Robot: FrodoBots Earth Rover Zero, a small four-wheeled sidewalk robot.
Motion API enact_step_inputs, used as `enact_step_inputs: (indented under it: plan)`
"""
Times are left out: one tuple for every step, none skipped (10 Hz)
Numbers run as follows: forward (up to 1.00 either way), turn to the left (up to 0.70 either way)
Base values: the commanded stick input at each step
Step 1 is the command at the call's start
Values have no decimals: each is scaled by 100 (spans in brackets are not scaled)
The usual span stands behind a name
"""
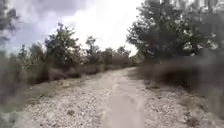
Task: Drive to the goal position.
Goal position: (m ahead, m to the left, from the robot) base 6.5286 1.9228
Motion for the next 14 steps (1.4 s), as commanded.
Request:
enact_step_inputs:
  plan:
    - [70,0]
    - [70,0]
    - [70,0]
    - [70,0]
    - [70,0]
    - [70,2]
    - [70,17]
    - [70,35]
    - [70,23]
    - [70,0]
    - [70,8]
    - [70,30]
    - [70,35]
    - [70,1]
